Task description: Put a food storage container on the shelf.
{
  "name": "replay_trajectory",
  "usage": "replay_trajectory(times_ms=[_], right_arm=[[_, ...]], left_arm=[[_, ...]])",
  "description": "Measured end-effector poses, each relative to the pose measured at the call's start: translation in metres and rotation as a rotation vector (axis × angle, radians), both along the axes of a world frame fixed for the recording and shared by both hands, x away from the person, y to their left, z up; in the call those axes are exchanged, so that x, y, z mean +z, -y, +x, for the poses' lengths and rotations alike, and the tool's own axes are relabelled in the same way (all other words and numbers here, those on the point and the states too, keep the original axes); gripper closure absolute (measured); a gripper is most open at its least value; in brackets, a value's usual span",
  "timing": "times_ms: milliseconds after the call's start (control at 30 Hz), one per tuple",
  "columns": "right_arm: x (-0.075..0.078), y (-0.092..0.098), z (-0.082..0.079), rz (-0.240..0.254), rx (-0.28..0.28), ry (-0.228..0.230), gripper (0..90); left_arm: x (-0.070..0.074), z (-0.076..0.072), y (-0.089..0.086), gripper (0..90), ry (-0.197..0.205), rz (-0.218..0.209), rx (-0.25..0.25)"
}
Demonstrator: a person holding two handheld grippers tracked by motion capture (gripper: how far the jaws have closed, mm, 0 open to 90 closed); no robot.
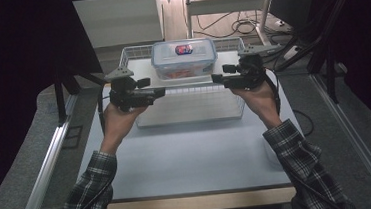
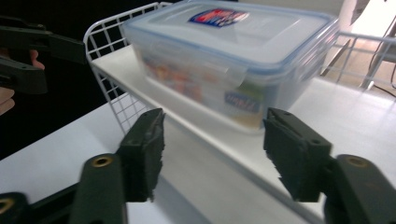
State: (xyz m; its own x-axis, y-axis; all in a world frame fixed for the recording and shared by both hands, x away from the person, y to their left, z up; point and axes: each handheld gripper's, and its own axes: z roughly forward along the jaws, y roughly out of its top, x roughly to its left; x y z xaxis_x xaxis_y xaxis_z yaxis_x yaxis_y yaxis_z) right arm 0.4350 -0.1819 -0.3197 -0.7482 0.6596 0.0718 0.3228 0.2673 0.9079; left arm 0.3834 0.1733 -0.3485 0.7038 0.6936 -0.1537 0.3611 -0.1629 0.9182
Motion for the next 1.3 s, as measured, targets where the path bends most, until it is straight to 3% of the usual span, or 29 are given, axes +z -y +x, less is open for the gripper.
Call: replay_trajectory(times_ms=[167, 267, 467, 633, 767, 833, 967, 1067, 1233, 1300], right_arm=[[-0.008, 0.002, -0.019, -0.015, 0.022, 0.014, 26.8], [-0.013, 0.003, -0.032, -0.029, 0.038, 0.029, 22.0], [-0.025, 0.008, -0.051, -0.045, 0.058, 0.028, 14.7], [-0.037, 0.013, -0.062, -0.041, 0.064, 0.022, 9.4], [-0.047, 0.02, -0.069, -0.034, 0.056, 0.012, 7.6], [-0.053, 0.024, -0.072, -0.022, 0.056, 0.009, 7.1], [-0.062, 0.027, -0.075, -0.046, 0.061, -0.01, 4.3], [-0.069, 0.03, -0.08, -0.031, 0.048, -0.015, 0.9], [-0.078, 0.036, -0.088, -0.012, 0.063, -0.026, 0.5], [-0.082, 0.036, -0.091, -0.02, 0.067, -0.028, 0.6]], left_arm=[[-0.01, -0.022, 0.004, 15.9, -0.01, -0.024, -0.047], [-0.018, -0.035, 0.006, 12.8, -0.017, -0.018, -0.056], [-0.033, -0.055, 0.011, 8.2, -0.015, 0.055, -0.061], [-0.045, -0.067, 0.013, 5.6, -0.001, 0.112, -0.044], [-0.06, -0.072, 0.012, 4.0, 0.01, 0.089, -0.035], [-0.066, -0.071, 0.012, 3.1, -0.004, 0.109, -0.031], [-0.074, -0.075, 0.012, 2.7, 0.01, 0.129, -0.012], [-0.078, -0.081, 0.012, 3.9, 0.024, 0.159, 0.005], [-0.083, -0.092, 0.009, 3.6, 0.046, 0.172, 0.024], [-0.086, -0.096, 0.008, 3.6, 0.036, 0.175, 0.036]])
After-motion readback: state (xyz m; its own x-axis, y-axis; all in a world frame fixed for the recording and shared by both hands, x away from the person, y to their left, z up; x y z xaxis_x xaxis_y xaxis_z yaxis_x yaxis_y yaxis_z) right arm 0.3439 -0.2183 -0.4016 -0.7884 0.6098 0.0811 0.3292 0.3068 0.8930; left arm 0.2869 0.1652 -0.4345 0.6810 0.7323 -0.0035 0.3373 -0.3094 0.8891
